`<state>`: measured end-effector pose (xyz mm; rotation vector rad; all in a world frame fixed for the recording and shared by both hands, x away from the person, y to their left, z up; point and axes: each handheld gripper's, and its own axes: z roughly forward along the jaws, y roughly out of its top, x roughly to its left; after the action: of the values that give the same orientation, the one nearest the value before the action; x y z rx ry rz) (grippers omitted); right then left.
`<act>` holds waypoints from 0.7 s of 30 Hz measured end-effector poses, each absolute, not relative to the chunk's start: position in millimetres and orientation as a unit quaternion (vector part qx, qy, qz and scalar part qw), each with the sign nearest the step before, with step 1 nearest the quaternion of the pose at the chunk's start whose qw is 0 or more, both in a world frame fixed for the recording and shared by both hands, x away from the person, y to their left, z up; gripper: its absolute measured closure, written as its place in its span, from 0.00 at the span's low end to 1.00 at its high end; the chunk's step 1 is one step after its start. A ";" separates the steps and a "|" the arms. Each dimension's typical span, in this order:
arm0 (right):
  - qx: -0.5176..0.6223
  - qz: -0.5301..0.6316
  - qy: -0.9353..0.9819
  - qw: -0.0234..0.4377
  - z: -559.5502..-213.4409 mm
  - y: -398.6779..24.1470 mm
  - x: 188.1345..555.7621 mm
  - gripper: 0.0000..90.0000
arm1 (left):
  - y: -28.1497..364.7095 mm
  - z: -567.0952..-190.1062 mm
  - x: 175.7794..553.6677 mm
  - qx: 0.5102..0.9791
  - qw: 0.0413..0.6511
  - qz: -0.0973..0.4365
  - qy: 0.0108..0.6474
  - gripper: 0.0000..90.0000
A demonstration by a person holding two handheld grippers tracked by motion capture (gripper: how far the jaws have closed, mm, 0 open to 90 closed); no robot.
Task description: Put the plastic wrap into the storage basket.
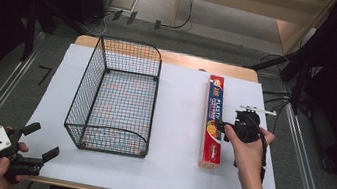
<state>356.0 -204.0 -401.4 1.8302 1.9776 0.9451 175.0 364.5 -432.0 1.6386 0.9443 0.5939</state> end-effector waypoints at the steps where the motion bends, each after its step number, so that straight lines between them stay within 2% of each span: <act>1: 0.637 0.325 0.684 0.140 -401.8 -202.5 358.3 0.26 | 364.7 -432.0 174.9 0.692 0.547 0.251 0.399 0.00; 10: 0.652 0.293 0.690 0.112 -407.4 -190.6 376.4 0.25 | 364.7 -432.1 174.6 0.692 0.548 0.250 0.399 0.00; 16: 0.658 0.272 0.695 0.101 -412.7 -187.0 385.7 0.29 | 365.1 -432.1 174.6 0.691 0.548 0.251 0.398 0.00; 21: 0.657 0.261 0.700 0.099 -414.4 -179.9 389.7 0.26 | 365.2 -431.9 174.4 0.692 0.548 0.251 0.398 0.00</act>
<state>389.7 -179.9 -414.4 1.9440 2.0713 0.7725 174.4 365.2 -431.9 1.6400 0.9424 0.5939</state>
